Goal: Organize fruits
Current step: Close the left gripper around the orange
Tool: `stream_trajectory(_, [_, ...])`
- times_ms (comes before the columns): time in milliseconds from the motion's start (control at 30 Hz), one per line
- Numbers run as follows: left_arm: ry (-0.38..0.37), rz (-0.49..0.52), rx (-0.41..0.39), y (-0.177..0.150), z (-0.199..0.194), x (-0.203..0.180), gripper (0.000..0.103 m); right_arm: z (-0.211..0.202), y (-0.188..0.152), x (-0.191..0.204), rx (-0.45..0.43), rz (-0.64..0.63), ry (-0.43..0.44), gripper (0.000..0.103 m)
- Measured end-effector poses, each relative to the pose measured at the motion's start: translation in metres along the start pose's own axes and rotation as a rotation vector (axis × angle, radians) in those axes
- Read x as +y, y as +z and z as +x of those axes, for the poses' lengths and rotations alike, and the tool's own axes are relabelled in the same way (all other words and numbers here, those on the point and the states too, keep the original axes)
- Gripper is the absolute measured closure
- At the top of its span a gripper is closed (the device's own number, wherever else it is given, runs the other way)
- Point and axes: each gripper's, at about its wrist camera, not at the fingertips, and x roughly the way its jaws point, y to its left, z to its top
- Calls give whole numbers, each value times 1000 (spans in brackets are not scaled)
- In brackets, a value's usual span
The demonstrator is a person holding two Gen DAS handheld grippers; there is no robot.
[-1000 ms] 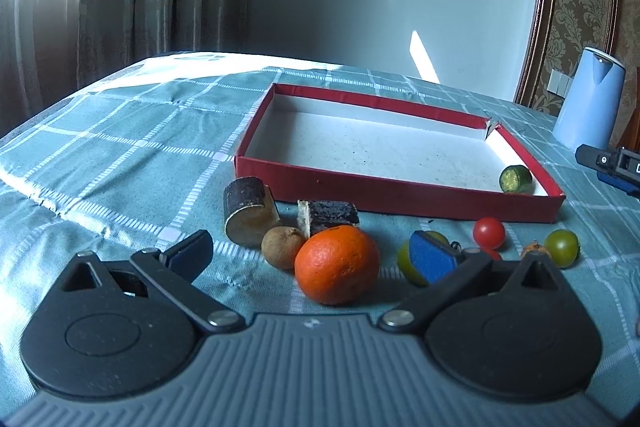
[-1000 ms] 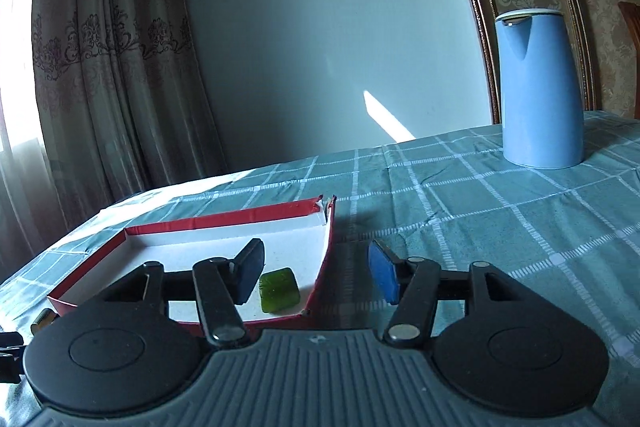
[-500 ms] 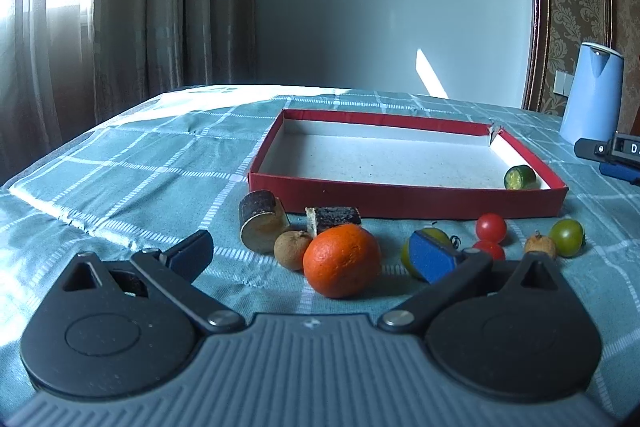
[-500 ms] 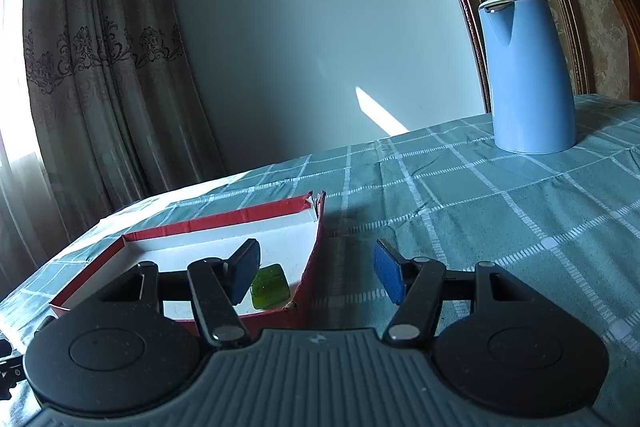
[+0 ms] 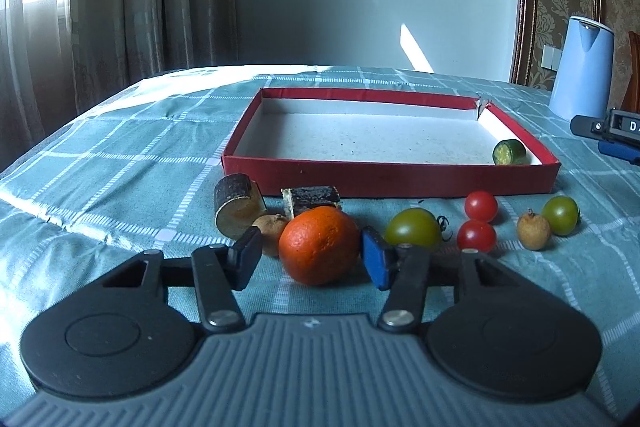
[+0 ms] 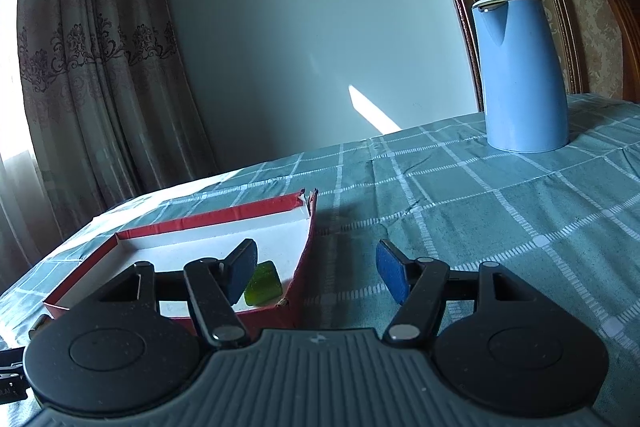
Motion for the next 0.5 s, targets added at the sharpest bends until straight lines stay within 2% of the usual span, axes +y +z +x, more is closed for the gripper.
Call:
stream_trajectory(67, [-1, 17, -6, 0, -1, -2, 58, -3, -2, 0, 40, -4, -31, 37])
stream_trajectory(133, [-12, 21, -12, 0, -1, -2, 63, -7, -8, 1, 118, -25, -73, 36])
stream_trajectory(233, [-18, 22, -18, -1, 0, -1, 63, -17, -20, 5, 211, -72, -103, 31])
stream_trajectory(333, [-27, 11, -22, -1, -1, 1, 63, -34, -32, 13, 252, -123, -83, 30])
stream_trajectory(433, [-28, 9, -23, -1, -1, 1, 64, -40, -39, 26, 262, -182, -67, 21])
stream_trajectory(500, [-28, 5, -24, -1, -1, 2, 64, -39, -43, 32, 267, -209, -53, 20])
